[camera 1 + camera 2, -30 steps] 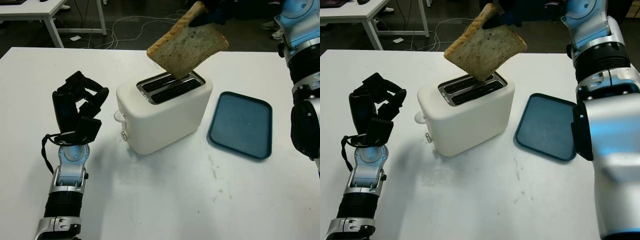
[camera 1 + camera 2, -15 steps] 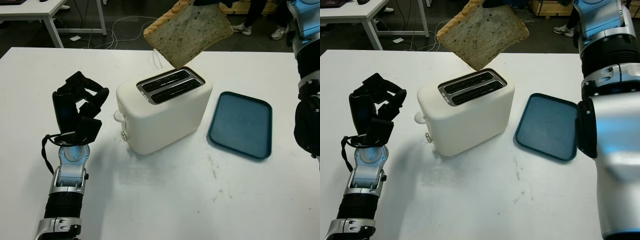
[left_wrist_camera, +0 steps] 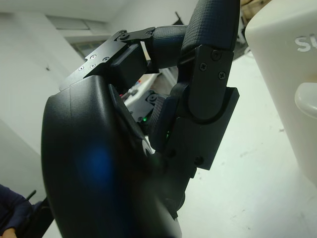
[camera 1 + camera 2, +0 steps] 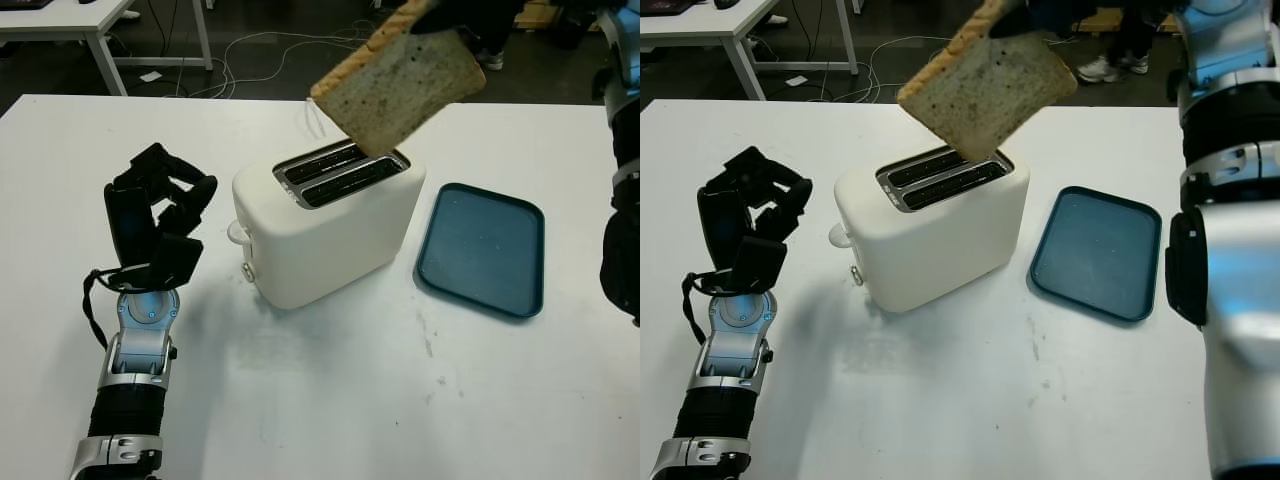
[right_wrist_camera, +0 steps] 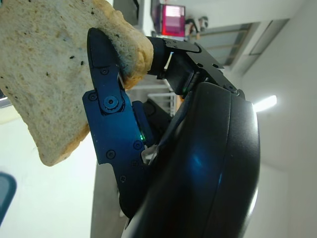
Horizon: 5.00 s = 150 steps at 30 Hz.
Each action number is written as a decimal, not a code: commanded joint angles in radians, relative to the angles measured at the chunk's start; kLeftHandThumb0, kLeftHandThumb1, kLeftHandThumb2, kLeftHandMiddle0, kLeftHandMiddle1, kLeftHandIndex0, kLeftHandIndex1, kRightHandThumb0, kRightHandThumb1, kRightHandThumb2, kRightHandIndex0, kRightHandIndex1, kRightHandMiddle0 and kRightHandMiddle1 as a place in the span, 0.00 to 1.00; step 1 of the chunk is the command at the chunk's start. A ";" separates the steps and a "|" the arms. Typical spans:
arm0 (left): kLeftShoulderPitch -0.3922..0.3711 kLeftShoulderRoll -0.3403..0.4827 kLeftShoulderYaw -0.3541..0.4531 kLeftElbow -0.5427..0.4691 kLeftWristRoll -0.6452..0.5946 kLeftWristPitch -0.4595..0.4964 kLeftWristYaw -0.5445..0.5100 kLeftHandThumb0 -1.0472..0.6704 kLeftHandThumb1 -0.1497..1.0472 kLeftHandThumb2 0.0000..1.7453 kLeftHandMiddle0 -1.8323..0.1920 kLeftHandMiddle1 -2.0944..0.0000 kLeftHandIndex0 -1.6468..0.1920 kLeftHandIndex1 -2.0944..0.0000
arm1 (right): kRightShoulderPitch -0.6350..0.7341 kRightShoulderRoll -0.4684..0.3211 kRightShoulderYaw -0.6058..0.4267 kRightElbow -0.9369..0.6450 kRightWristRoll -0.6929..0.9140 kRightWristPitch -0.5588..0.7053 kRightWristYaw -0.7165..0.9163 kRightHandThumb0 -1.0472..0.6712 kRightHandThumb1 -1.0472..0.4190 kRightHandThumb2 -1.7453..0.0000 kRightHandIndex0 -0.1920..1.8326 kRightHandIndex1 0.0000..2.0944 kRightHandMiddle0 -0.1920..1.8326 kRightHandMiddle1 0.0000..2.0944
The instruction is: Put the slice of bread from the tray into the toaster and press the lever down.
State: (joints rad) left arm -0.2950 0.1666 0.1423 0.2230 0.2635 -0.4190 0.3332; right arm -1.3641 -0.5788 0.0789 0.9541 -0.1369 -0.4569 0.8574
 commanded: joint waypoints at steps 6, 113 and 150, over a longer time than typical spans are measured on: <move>0.010 -0.002 -0.002 -0.002 -0.005 -0.004 0.003 0.05 0.89 0.13 0.41 0.30 0.42 0.37 | 0.049 -0.001 0.022 0.002 -0.011 0.022 0.000 0.37 0.09 0.81 0.63 0.83 0.51 0.83; 0.032 -0.013 -0.013 -0.029 0.016 0.007 0.018 0.05 0.89 0.13 0.40 0.31 0.41 0.39 | -0.151 0.076 0.557 0.006 -0.702 -0.474 -0.574 0.07 0.09 0.87 0.42 0.69 0.41 0.63; 0.020 0.055 0.009 -0.045 -0.004 0.005 -0.050 0.06 0.89 0.12 0.41 0.30 0.42 0.39 | 0.804 0.012 -0.174 -0.523 0.034 -0.213 -0.681 0.45 0.09 0.83 0.53 0.22 0.55 0.01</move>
State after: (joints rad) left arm -0.2677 0.2064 0.1473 0.1924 0.2713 -0.4096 0.2965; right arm -0.6479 -0.5919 -0.0678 0.4983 -0.1475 -0.7180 0.1915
